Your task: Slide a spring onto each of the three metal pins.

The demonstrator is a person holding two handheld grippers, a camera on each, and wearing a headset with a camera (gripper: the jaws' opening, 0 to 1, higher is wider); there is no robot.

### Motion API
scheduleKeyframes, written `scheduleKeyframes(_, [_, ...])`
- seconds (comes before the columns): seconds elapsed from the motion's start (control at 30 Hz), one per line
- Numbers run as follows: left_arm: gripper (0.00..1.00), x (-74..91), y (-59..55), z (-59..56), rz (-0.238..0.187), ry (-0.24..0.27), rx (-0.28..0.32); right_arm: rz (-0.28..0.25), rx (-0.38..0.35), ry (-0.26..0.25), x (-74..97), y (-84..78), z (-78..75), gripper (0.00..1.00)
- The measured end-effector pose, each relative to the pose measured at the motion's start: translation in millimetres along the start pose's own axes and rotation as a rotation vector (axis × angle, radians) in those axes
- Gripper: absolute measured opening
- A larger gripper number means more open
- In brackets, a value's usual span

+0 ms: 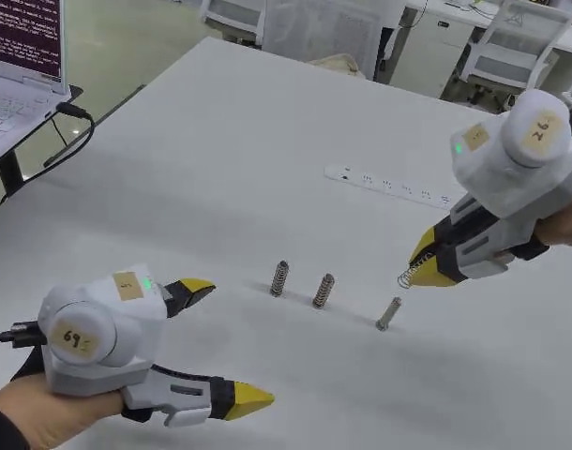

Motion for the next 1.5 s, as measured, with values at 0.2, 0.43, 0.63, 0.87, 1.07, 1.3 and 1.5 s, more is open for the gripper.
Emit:
scheduleKeyframes(0.2, [0.81, -0.2, -2.1, 0.0, 0.011, -0.003, 0.0, 0.066, 0.016, 0.006, -12.5, -12.0, -5.9, 0.08])
scheduleKeyframes(0.43, [0.8, 1.3, -2.9, 1.7, 0.011, 0.002, 0.005, 0.139, 0.06, 0.014, -27.3, -20.3, -9.2, 0.08])
scheduleKeyframes(0.63, [0.8, 1.4, -2.9, 2.6, 0.012, 0.004, 0.007, 0.157, 0.065, 0.032, -35.3, -23.0, -9.7, 0.08])
scheduleKeyframes(0.87, [0.79, -0.2, -2.5, 3.1, 0.011, -0.001, 0.009, 0.146, 0.039, 0.047, -44.2, -25.5, -11.0, 0.08])
scheduleKeyframes(1.07, [0.78, -0.6, -2.7, 4.0, 0.014, -0.002, 0.011, 0.149, 0.022, 0.061, -50.6, -30.6, -10.8, 0.08])
scheduleKeyframes(1.3, [0.77, -1.5, -4.2, 3.6, 0.02, -0.004, 0.013, 0.143, 0.02, 0.065, -54.3, -30.4, -9.5, 0.08])
scheduleKeyframes(1.5, [0.75, -1.6, -5.3, 3.1, 0.026, -0.007, 0.015, 0.143, 0.019, 0.068, -57.9, -31.4, -9.2, 0.08])
Point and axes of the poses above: the centre of the closed fingertips' face, and the gripper's own axes: x roughly backward along the fingers, z roughly to its left, y roughly out of its top, the point moved 2 cm from there along x, roughly backward along the fingers, and after that the axes turned 11 degrees about -y, right-handed, at the moved point
